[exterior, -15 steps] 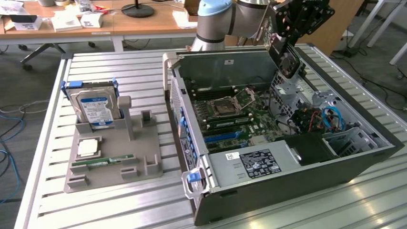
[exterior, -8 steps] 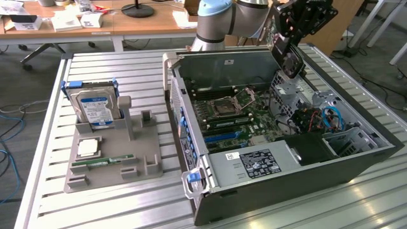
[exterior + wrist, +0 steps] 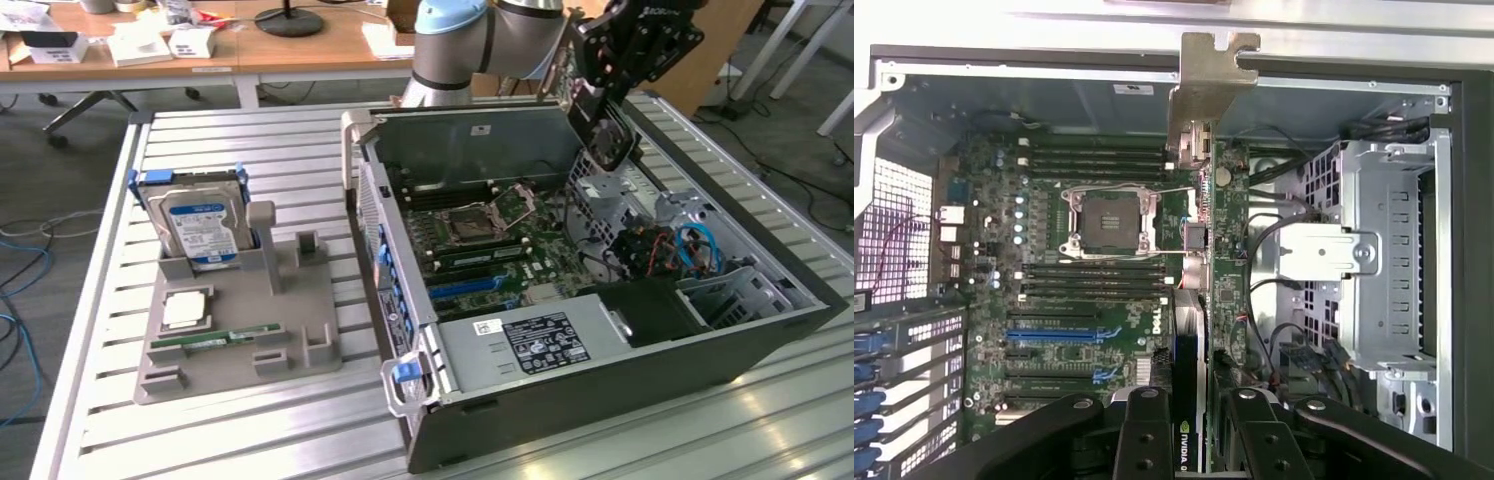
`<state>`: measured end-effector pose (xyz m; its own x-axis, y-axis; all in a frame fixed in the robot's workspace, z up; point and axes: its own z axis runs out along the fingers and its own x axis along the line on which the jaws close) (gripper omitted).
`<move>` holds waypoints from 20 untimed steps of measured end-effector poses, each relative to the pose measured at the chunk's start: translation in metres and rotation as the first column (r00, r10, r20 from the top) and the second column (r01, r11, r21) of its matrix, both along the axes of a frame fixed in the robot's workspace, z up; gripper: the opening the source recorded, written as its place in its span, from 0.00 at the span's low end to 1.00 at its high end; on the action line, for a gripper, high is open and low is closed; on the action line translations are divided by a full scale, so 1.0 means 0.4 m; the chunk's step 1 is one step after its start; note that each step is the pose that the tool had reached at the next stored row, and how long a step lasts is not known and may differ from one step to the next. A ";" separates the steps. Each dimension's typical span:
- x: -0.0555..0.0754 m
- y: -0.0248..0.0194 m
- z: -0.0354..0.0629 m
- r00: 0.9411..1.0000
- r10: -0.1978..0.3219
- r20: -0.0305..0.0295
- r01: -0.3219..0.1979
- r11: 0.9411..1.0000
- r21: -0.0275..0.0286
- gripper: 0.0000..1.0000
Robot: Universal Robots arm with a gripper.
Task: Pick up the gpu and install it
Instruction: 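Pick up the gpu and move the gpu toward the slot, then insert the gpu into the slot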
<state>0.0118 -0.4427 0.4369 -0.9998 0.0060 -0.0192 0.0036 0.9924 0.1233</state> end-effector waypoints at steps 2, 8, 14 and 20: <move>0.000 0.000 -0.001 1.000 0.000 0.000 0.000 1.000 0.000 0.26; 0.000 0.000 -0.001 1.000 0.000 0.000 0.000 1.000 0.000 0.26; 0.000 0.000 -0.001 1.000 0.000 0.000 0.000 1.000 0.000 0.26; 0.000 0.000 -0.001 0.999 0.033 0.000 -0.033 0.999 0.000 0.26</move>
<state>0.0119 -0.4427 0.4364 -0.9994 -0.0272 -0.0192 -0.0294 0.9919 0.1232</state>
